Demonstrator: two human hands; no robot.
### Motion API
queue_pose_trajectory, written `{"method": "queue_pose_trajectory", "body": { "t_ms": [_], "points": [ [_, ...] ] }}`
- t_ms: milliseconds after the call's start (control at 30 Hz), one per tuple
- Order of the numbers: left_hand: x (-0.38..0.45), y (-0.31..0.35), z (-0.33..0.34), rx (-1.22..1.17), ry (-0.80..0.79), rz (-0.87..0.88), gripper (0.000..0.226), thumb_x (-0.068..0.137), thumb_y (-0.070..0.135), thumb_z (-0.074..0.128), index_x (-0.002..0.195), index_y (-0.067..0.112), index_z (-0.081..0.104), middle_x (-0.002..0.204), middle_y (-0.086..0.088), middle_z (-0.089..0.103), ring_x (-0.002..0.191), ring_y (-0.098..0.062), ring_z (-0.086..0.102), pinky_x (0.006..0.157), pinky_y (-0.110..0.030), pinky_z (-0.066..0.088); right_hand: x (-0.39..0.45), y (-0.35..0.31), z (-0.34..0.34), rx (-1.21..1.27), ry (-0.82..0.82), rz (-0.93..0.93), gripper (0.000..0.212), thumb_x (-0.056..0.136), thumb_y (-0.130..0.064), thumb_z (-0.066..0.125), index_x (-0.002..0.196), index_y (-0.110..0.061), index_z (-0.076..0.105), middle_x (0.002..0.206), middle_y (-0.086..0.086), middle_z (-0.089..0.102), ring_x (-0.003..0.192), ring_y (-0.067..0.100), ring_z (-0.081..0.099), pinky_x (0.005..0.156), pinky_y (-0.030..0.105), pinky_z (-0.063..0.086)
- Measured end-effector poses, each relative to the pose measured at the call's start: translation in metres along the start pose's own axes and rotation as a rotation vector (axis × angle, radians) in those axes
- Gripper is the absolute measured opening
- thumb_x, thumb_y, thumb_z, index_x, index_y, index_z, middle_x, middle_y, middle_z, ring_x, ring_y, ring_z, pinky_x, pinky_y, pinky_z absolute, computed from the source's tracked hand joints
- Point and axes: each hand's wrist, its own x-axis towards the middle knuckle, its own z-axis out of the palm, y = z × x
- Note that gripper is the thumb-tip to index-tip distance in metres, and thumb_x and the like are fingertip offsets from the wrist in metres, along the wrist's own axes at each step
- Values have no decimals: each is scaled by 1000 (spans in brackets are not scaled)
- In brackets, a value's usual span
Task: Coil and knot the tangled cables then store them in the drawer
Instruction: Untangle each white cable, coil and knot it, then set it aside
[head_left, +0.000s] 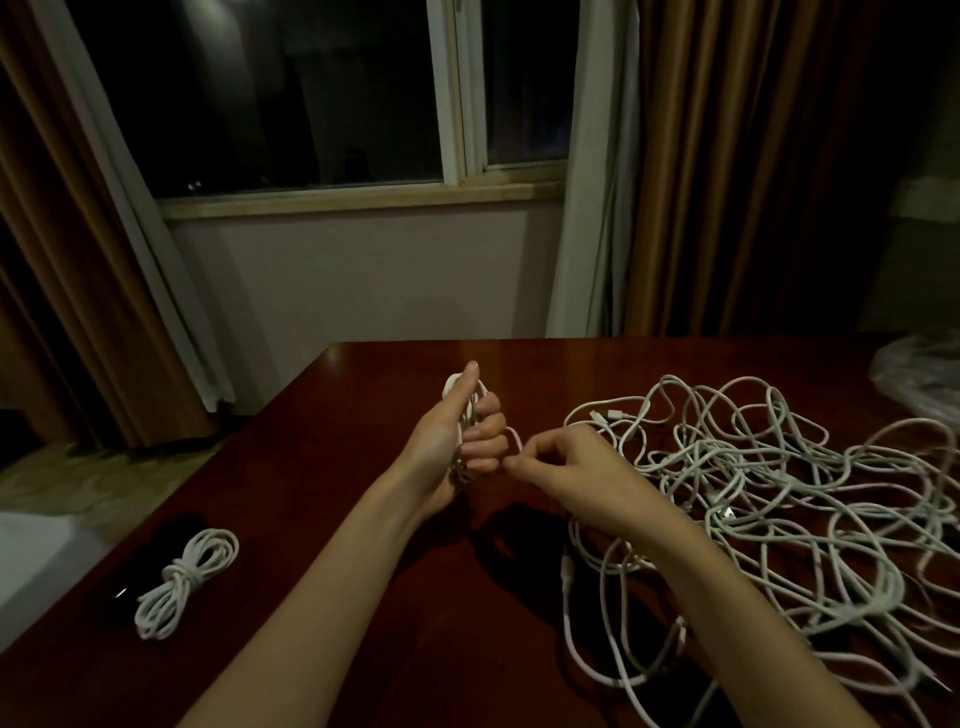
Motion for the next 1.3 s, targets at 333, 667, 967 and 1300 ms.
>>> {"method": "queue_pose_trajectory", "body": {
  "t_ms": [333, 667, 967, 1300],
  "points": [
    [-2, -8, 0, 662, -33, 32, 53, 98, 48, 40, 50, 26, 46, 53, 11, 51, 52, -4, 51, 53, -18, 43, -4, 1, -1, -180, 104, -144, 16, 90, -27, 65, 76, -24, 73, 63, -7, 67, 59, 1, 63, 57, 17, 48],
    [-8, -6, -8, 527, -194, -201, 33, 95, 42, 50, 84, 12, 47, 50, 3, 37, 37, -5, 33, 36, -15, 30, -7, 2, -11, -272, 202, -185, 14, 83, -31, 68, 72, -24, 63, 66, -2, 65, 63, 9, 59, 59, 23, 47],
    [-10, 5, -17, 265, -373, -321, 41, 86, 48, 52, 58, 21, 41, 43, 10, 29, 34, -3, 30, 38, -15, 21, -4, 3, -15, -74, 257, -233, 4, 88, -31, 67, 86, -28, 66, 80, -7, 67, 76, 5, 63, 68, 22, 51],
    [-6, -2, -1, 110, -120, -12, 35, 88, 43, 51, 67, 18, 39, 47, 7, 30, 42, -7, 41, 44, -20, 43, 0, 8, -12, -138, 362, -195, 9, 95, -26, 57, 93, -26, 66, 80, -11, 66, 74, -2, 61, 62, 11, 45]
  ]
}}
